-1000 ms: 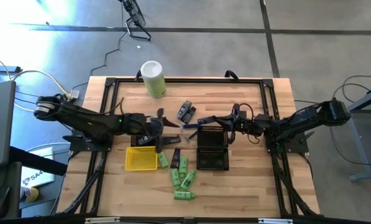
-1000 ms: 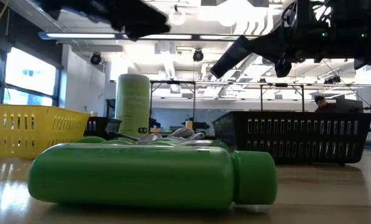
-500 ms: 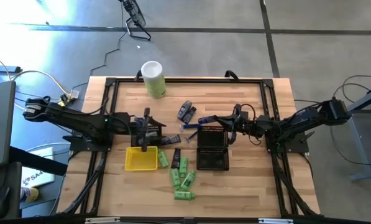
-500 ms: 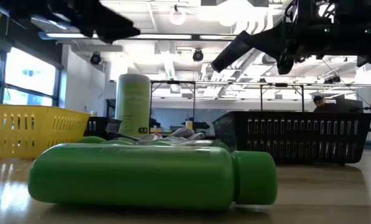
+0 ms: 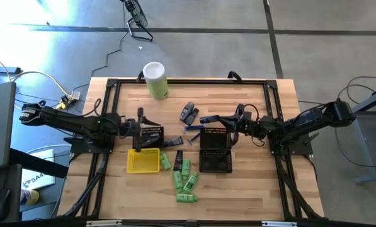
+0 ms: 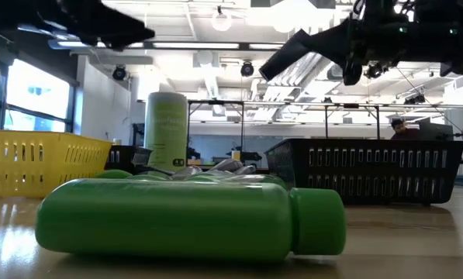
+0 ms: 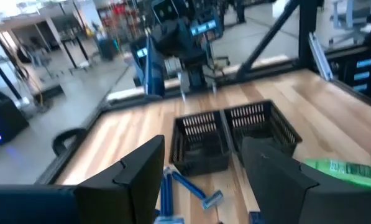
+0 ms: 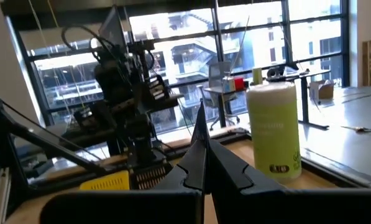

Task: Pick & Place Travel size toiletries
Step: Put the blue shave cream into the top right black bin

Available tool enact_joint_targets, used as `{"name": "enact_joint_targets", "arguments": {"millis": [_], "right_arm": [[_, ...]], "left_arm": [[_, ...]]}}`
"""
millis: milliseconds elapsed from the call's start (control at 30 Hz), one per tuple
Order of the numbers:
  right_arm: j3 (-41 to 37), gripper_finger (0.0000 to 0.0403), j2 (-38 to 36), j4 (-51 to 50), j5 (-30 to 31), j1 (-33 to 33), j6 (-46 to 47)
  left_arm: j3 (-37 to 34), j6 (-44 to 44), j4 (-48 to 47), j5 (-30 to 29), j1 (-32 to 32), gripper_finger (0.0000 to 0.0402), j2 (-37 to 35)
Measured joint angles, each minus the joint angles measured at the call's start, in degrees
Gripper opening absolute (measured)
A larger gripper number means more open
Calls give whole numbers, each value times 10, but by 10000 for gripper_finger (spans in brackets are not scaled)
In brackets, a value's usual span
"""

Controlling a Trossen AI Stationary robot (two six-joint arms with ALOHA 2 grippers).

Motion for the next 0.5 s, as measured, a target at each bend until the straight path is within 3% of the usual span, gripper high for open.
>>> {"name": "enact_joint_targets", "arguments": {"millis": [133,500], "right_arm": [[36,3,0,-78,12,0,3],[173,3,0,-442,25,21,80]], "left_arm": [[-8,4,-23,1,0,210,-18],[-10,-3,-39,-20,0,210,-28]]}}
